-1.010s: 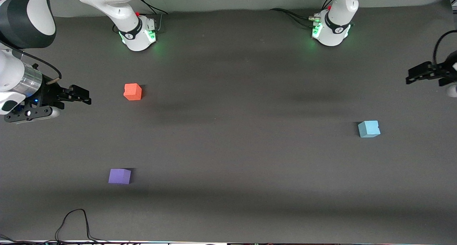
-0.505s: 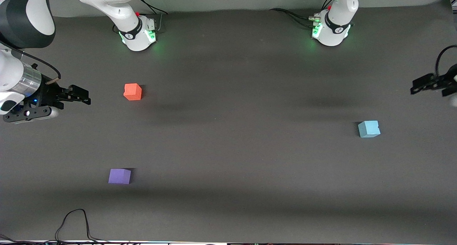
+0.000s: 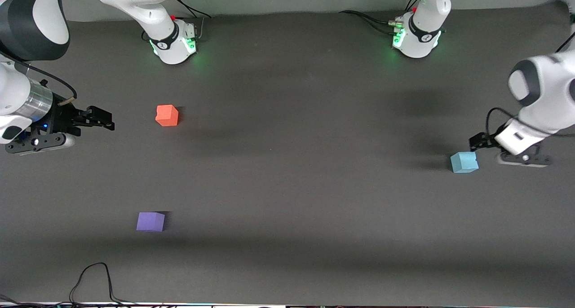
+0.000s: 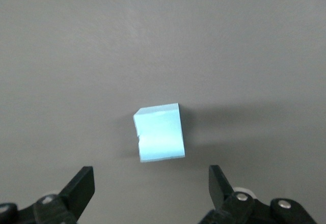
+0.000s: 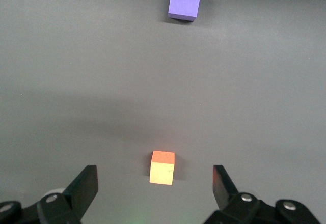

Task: Place blue block between orange and purple blocks
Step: 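Lower the left gripper over the light-blue block and close on it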

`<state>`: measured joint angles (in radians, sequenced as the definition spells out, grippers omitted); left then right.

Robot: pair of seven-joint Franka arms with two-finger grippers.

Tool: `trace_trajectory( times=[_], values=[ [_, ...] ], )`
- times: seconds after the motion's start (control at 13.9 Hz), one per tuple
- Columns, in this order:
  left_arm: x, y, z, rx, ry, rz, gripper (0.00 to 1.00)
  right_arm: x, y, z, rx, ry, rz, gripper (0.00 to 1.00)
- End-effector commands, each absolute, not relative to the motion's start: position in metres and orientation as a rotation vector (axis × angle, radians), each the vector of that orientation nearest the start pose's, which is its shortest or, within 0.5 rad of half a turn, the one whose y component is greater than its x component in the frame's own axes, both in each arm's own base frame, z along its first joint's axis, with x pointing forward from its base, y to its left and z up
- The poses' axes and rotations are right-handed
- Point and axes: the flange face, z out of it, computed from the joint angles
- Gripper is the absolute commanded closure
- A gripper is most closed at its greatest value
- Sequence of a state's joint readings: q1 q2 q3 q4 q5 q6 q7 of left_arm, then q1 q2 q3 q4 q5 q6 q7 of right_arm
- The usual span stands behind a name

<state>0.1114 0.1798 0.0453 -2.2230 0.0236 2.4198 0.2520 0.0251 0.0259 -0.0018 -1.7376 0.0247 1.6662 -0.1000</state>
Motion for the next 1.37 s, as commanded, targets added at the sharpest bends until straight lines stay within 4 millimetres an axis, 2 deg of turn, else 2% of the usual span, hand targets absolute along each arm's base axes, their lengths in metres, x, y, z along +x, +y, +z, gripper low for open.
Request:
trace_trajectory(
  times=[0.0, 0.22, 0.29, 0.43, 0.58, 0.65, 0.72, 0.87, 0.94, 1.01, 1.15, 1.3],
  values=[
    [0.548, 0.085, 0.241, -3.099, 0.194, -0.016, 0.0, 0.558, 0.014, 0.544, -3.108, -0.221, 0.159, 0.0],
    [0.548, 0.084, 0.203, -3.1, 0.193, -0.004, 0.0, 0.558, 0.014, 0.544, -3.108, -0.221, 0.161, 0.0],
    [0.547, 0.084, 0.195, -3.103, 0.188, 0.007, 0.0, 0.558, 0.014, 0.544, -3.108, -0.221, 0.161, 0.0],
    [0.546, 0.084, 0.192, -3.108, 0.182, 0.021, 0.01, 0.558, 0.015, 0.544, -3.108, -0.223, 0.161, 0.0],
    [0.548, 0.085, 0.195, -3.108, 0.182, 0.026, 0.34, 0.558, 0.014, 0.545, -3.108, -0.223, 0.159, 0.0],
    [0.548, 0.085, 0.195, -3.108, 0.182, 0.026, 0.45, 0.558, 0.014, 0.545, -3.107, -0.226, 0.159, 0.0],
    [0.549, 0.084, 0.197, -3.11, 0.18, 0.025, 0.51, 0.557, 0.014, 0.546, -3.108, -0.226, 0.156, 0.0],
    [0.553, 0.085, 0.201, -3.108, 0.177, 0.009, 0.52, 0.558, 0.014, 0.547, -3.108, -0.226, 0.154, 0.0],
    [0.559, 0.087, 0.211, -3.106, 0.177, -0.008, 0.52, 0.557, 0.013, 0.546, -3.107, -0.226, 0.159, 0.0],
    [0.567, 0.088, 0.231, -3.107, 0.175, 0.002, 0.52, 0.557, 0.013, 0.546, -3.108, -0.224, 0.159, 0.0],
    [0.586, 0.089, 0.294, -3.115, 0.171, 0.069, 0.52, 0.557, 0.013, 0.546, -3.107, -0.226, 0.159, 0.0],
    [0.603, 0.075, 0.365, -3.121, 0.141, 0.163, 0.52, 0.556, 0.012, 0.546, -3.105, -0.223, 0.173, 0.0]
  ],
)
